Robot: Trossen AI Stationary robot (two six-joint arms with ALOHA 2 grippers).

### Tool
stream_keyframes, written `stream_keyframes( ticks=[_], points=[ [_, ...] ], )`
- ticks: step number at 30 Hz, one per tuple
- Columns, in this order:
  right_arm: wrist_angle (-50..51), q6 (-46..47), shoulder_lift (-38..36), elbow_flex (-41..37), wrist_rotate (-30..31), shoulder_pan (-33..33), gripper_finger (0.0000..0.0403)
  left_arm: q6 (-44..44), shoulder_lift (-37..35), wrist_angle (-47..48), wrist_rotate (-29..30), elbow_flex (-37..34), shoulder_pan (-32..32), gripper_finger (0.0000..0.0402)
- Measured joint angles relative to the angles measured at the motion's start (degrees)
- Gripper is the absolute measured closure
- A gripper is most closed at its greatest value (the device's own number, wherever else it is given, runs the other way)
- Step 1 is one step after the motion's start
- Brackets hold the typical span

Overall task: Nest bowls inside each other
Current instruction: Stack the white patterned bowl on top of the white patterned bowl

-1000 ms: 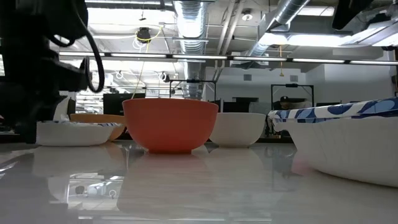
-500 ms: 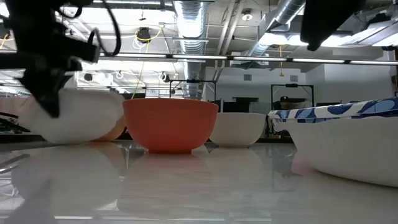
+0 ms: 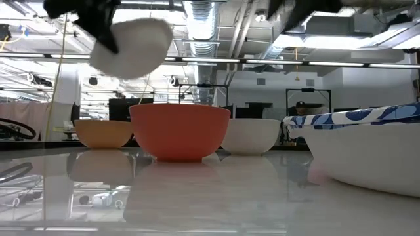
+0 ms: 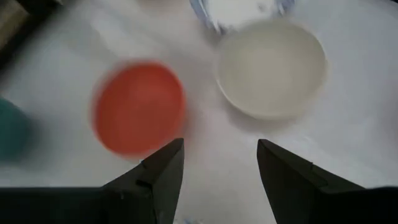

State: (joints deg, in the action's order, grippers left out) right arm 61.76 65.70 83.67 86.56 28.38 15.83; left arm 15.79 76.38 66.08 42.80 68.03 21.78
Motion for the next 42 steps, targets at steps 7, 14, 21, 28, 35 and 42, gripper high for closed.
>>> stream_keyframes(
  ticks=[7,14,21,28,35,42],
  points=[
    [-14.19,-10.51,-5.74,0.02,-0.04,-9.84,0.0180,-23.63,1.26,-3.85,10.20,2.56,-0.73,0.0401],
    [-28.19,-18.17,-5.34,0.02,-9.40,-17.90,0.0180,-40.47,6.09,-9.12,19.54,2.54,-2.63,0.0401],
    [-34.56,-21.14,-2.47,-0.02,-17.38,-21.04,0.0180,-47.34,10.36,-13.53,24.16,2.52,-3.48,0.0401],
    [-35.32,-23.79,-0.66,0.04,-18.25,-21.26,0.0180,-48.62,11.81,-17.50,25.61,2.52,-3.57,0.0401],
    [-33.53,-24.38,0.14,0.04,-18.01,-21.76,0.0180,-49.15,11.89,-17.99,26.92,2.47,-3.61,0.0401],
    [-32.58,-24.36,-1.28,0.04,-18.01,-23.65,0.0180,-49.01,11.89,-18.21,28.52,2.47,-3.63,0.0401]
  ],
)
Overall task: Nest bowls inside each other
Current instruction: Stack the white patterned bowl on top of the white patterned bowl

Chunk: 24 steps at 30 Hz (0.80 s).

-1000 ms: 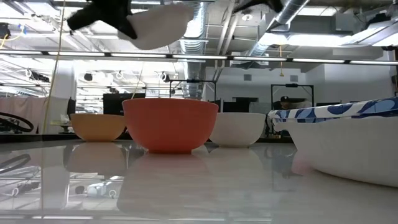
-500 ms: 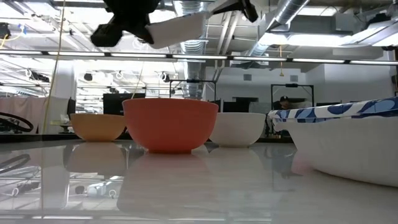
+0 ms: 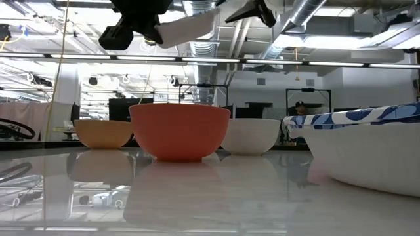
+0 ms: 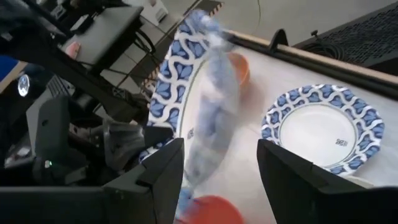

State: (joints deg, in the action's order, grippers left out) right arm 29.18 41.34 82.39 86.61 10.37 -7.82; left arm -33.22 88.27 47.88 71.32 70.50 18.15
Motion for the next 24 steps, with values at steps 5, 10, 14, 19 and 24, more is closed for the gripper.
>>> stream_keyframes(
  ticks=[5,10,14,19,24],
  points=[
    [0.96,-0.72,0.10,-0.02,-0.02,-1.38,0.0180,0.10,0.00,0.05,-0.18,0.00,0.00,0.0401],
    [0.36,-1.29,0.37,-0.02,-0.03,-1.39,0.0180,0.06,-0.02,-0.03,-0.84,0.00,-0.21,0.0401],
    [-0.14,-1.33,0.69,-0.02,-0.06,-1.37,0.0180,0.21,-0.02,-0.47,-1.89,0.00,-0.54,0.0401],
    [-2.46,-1.31,1.34,0.04,-1.73,-1.22,0.0180,-1.43,-0.02,-3.08,-1.89,0.00,-0.63,0.0401],
    [-1.85,-0.88,3.47,-0.13,-3.46,-1.19,0.0182,-3.83,-0.05,-6.45,-2.01,0.02,-0.63,0.0401]
  ],
)
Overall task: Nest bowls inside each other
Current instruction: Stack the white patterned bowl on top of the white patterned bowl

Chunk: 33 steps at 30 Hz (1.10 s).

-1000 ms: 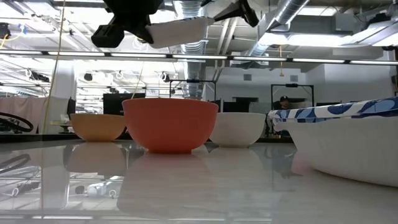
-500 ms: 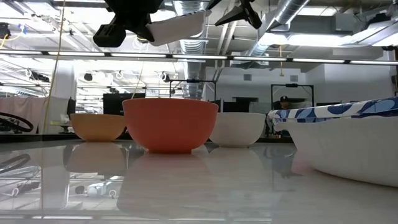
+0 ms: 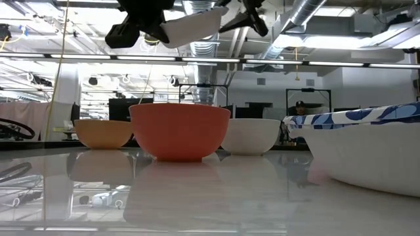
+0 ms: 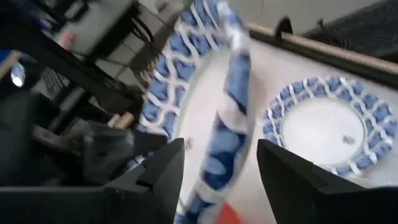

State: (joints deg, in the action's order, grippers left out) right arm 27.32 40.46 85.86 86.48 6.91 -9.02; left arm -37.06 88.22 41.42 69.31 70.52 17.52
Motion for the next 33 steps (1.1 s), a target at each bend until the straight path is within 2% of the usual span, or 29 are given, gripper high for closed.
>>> stream_keyframes(
  ticks=[11,18,22,28,33],
  points=[
    [-1.44,-0.45,-0.04,0.11,0.49,0.68,0.0280,0.20,-0.03,-0.04,0.42,0.00,0.02,0.0401],
    [-1.42,-0.45,-0.08,0.11,-0.43,0.68,0.0288,0.26,-0.03,0.01,0.07,0.00,0.04,0.0401],
    [-0.47,0.42,-0.08,0.11,-0.82,0.72,0.0306,0.81,-0.06,-0.13,-3.40,0.00,0.02,0.0400],
    [-0.12,0.37,-0.08,0.11,-0.21,0.68,0.0389,1.38,-0.11,-1.87,-5.10,0.00,0.07,0.0371],
    [0.46,0.91,-0.10,0.11,-1.27,-0.14,0.0393,4.96,-2.10,-2.66,-5.46,1.28,0.11,0.0329]
  ],
)
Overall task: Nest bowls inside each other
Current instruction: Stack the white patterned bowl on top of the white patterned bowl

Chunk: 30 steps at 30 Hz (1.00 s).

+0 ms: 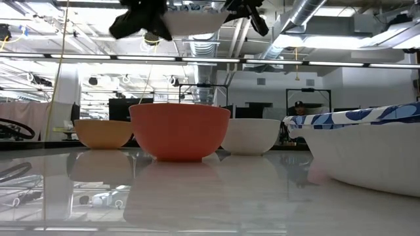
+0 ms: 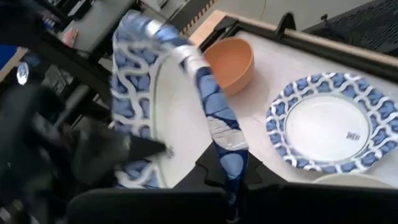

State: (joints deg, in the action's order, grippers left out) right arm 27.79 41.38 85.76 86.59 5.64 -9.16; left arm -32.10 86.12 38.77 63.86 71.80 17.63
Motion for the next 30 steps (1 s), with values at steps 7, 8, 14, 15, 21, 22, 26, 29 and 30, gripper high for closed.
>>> stream_keyframes(
  ticks=[7,8,14,15,21,22,26,29,30],
  points=[
    [4.48,-0.66,-0.28,0.15,-1.12,-3.34,0.0399,8.85,-6.42,0.27,-2.09,5.40,-0.07,0.0276],
    [5.75,-0.80,-0.61,0.15,-1.97,-3.92,0.0399,10.54,-7.62,0.31,-3.24,6.06,-0.11,0.0272],
    [15.98,-1.94,-1.58,-0.25,-0.74,-5.20,0.0401,18.78,-15.70,-1.77,-14.09,8.16,0.07,0.0260],
    [15.87,-2.01,-1.38,-0.29,-0.21,-5.35,0.0401,19.96,-17.11,-2.18,-15.87,8.28,0.09,0.0260],
    [16.10,-0.76,-1.94,0.13,-0.36,-4.58,0.0402,21.98,-20.24,-1.45,-23.97,7.97,-0.03,0.0257],
    [16.82,-0.75,-1.82,0.04,-0.61,-4.23,0.0402,21.12,-20.47,-1.39,-24.71,7.97,0.00,0.0255],
    [21.76,-0.74,-3.03,-0.09,-2.12,-2.74,0.0402,21.17,-20.70,0.63,-26.62,8.01,-0.06,0.0237],
    [27.67,1.48,-6.26,-0.04,-2.31,1.25,0.0402,25.00,-21.20,1.46,-29.77,7.90,-0.05,0.0216],
    [29.38,2.65,-7.43,-0.02,-2.51,3.19,0.0402,26.53,-21.74,1.02,-30.74,7.90,-0.04,0.0209]
  ],
)
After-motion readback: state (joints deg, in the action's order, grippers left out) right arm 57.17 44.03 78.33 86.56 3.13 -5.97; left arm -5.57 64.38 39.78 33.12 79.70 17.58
